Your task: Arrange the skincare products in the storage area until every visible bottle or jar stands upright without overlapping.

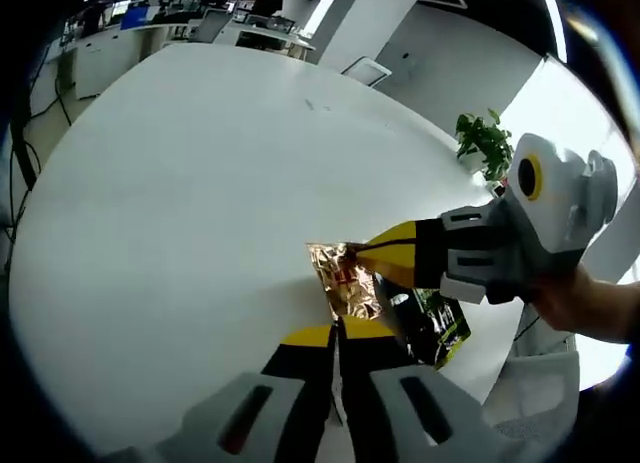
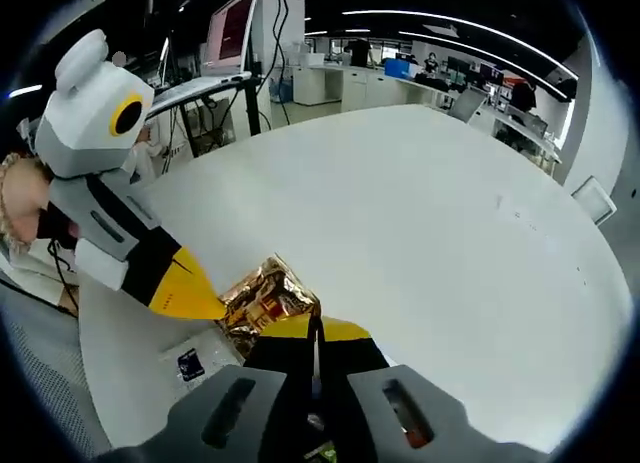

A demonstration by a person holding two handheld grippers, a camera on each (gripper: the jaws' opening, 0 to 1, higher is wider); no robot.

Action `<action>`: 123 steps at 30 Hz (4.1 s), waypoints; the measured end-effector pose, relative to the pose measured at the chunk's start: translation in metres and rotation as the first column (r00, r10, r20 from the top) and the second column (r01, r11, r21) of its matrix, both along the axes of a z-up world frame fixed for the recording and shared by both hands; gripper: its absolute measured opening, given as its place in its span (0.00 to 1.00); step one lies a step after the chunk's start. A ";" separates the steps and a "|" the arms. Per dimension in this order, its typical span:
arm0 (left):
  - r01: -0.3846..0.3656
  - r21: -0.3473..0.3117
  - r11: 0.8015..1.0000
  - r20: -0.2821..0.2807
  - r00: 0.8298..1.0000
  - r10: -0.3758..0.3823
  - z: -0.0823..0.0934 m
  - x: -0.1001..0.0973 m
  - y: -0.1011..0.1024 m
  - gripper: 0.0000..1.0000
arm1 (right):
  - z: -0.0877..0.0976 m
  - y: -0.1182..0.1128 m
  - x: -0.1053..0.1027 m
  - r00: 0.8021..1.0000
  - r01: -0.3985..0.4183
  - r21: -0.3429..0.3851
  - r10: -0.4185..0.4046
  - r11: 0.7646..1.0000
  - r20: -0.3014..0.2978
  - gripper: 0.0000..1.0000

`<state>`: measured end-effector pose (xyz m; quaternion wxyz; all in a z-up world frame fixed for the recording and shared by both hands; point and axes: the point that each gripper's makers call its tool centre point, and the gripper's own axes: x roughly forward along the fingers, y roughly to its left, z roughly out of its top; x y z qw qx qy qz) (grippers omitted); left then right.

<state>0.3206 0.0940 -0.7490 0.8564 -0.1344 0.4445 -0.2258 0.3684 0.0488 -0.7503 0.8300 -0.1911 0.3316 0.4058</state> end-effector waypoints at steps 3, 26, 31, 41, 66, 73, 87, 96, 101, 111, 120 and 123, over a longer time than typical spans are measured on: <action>0.006 0.008 1.000 -0.005 1.000 -0.006 -0.005 0.007 0.001 0.05 | -0.007 -0.001 0.003 1.000 -0.006 -0.019 0.006 1.000 -0.008 0.01; 0.163 0.225 0.961 0.146 0.969 -0.198 -0.009 0.009 0.007 0.07 | -0.019 -0.002 0.005 0.999 -0.038 -0.080 0.038 0.996 -0.002 0.01; 0.178 0.264 0.948 0.289 0.923 -0.254 0.015 0.023 0.000 0.20 | -0.019 -0.001 0.006 0.999 -0.032 -0.071 0.032 0.997 -0.001 0.01; 0.299 0.402 0.866 0.275 0.862 -0.426 -0.003 0.033 -0.030 0.23 | -0.020 -0.001 0.006 0.999 -0.032 -0.061 0.032 0.998 0.003 0.01; 0.344 0.431 0.834 0.247 0.844 -0.476 -0.016 0.036 -0.029 0.29 | -0.005 -0.010 0.019 0.985 -0.050 -0.091 0.064 0.995 0.162 0.20; 0.339 0.424 0.840 0.242 0.851 -0.465 -0.016 0.035 -0.029 0.29 | -0.004 -0.015 0.017 0.987 -0.034 -0.079 0.046 0.996 0.153 0.19; 0.321 0.396 0.861 0.258 0.861 -0.439 -0.012 0.036 -0.027 0.30 | 0.018 -0.016 0.007 0.986 -0.034 -0.009 0.035 0.999 0.161 0.21; 0.303 0.378 0.875 0.270 0.867 -0.418 0.010 0.023 -0.030 0.36 | 0.038 -0.016 -0.010 0.981 -0.045 0.042 0.036 0.998 0.189 0.30; 0.290 0.384 0.877 0.275 0.871 -0.408 0.015 0.016 -0.023 0.39 | 0.051 -0.018 -0.023 0.976 -0.062 0.063 0.047 0.996 0.212 0.35; 0.257 0.384 0.887 0.303 0.872 -0.384 0.038 -0.007 -0.021 0.44 | 0.067 -0.027 -0.056 0.967 -0.082 0.100 0.055 0.992 0.250 0.50; 0.237 0.380 0.894 0.312 0.877 -0.365 0.047 -0.031 -0.022 0.55 | 0.086 -0.036 -0.090 0.961 -0.105 0.151 0.061 0.983 0.270 0.61; 0.226 0.370 0.901 0.316 0.882 -0.351 0.052 -0.040 -0.023 0.60 | 0.089 -0.042 -0.101 0.962 -0.108 0.154 0.064 0.982 0.267 0.63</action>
